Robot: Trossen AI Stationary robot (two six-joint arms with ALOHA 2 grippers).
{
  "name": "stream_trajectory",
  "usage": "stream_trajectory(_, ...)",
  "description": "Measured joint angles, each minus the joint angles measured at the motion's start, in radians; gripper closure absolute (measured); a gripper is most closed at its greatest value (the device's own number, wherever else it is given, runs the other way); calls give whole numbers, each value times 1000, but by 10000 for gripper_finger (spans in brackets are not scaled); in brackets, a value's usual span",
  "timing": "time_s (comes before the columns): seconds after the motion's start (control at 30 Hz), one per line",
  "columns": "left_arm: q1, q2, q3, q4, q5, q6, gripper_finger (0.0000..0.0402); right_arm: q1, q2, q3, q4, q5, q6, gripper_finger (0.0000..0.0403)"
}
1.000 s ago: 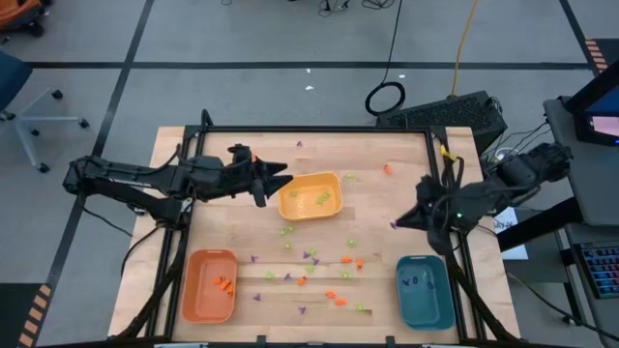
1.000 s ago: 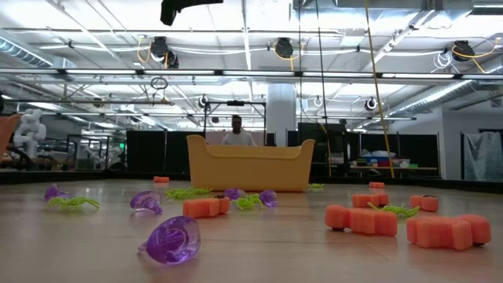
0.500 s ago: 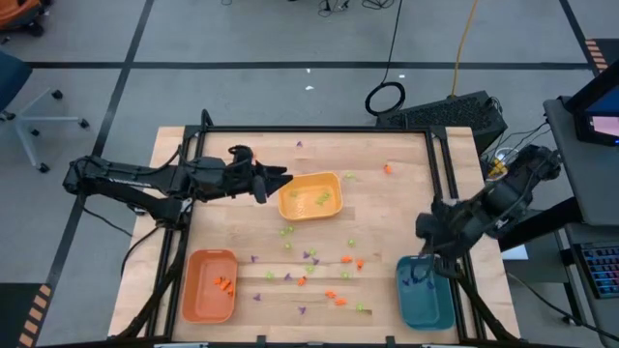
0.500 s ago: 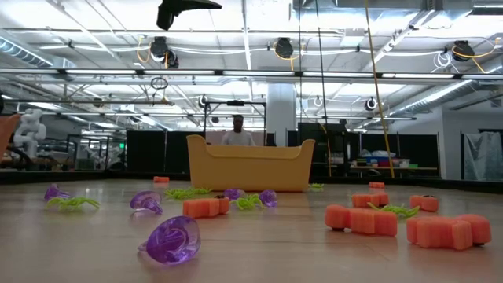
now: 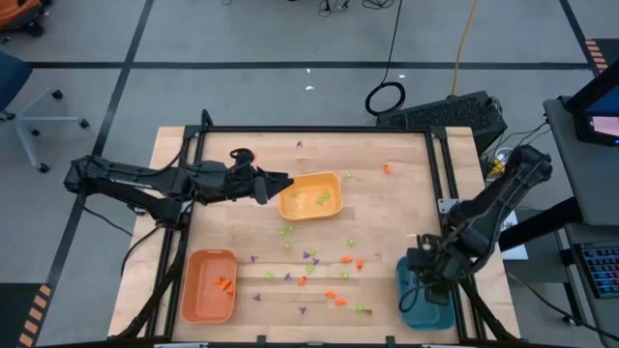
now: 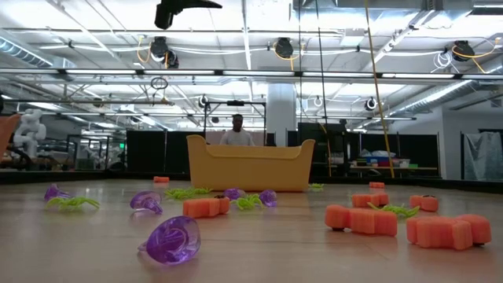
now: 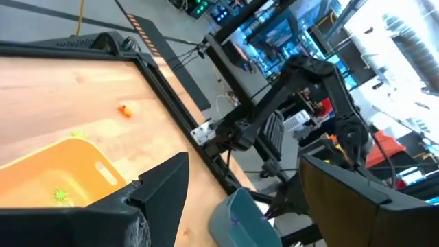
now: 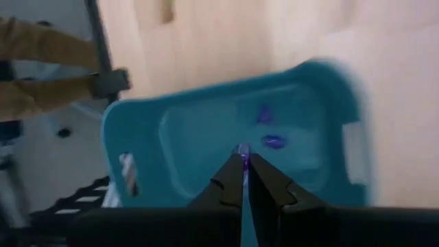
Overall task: Sort Halloween decoration
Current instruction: Put the violet witch hat toy into the blue bin
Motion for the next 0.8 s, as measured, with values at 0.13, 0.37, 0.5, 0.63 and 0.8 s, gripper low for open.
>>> stream_trajectory(0.13,-6,18,0,-5,0,0,126,35,0,-106,133,-32,82,403)
stream_trajectory(0.37,-17,72,-1,-11,4,-8,126,76,-1,-196,179,-25,159,403)
stream_trajectory(0.5,-34,104,-1,-12,8,-23,126,77,-1,-222,180,5,162,403)
stream_trajectory(0.63,-53,127,-1,8,8,-26,126,77,-1,-239,181,58,165,403)
stream_trajectory(0.8,-84,134,-1,40,2,-26,126,77,3,-247,175,89,178,403)
